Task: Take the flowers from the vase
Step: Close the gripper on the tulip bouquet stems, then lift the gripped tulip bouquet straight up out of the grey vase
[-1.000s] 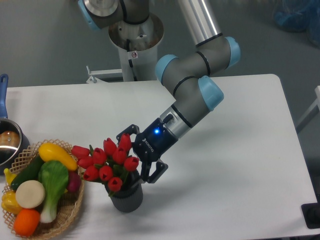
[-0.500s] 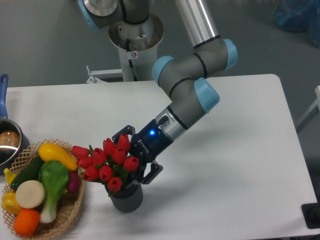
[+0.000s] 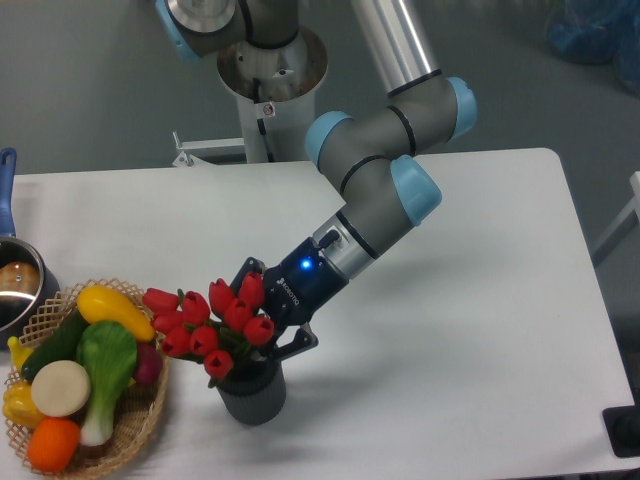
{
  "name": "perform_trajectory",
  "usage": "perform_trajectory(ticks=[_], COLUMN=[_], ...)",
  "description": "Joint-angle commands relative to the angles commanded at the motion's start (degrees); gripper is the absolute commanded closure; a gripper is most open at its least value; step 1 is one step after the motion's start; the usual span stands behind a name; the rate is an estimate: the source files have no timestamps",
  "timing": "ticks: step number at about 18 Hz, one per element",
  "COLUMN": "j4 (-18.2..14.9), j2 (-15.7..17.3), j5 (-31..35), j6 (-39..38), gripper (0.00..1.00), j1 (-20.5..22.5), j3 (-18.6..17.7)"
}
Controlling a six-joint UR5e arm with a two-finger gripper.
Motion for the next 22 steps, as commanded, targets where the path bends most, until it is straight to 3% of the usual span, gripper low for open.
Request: perform_trajectory(ticks=[14, 22], j4=[0.0, -0.1], j2=[1.8, 3.1], j5=[-6.0, -9.8], j6=[-1.7, -8.8], gripper=[0.69, 0.69], j1=[2.2, 2.4], j3=[0.2, 3.9])
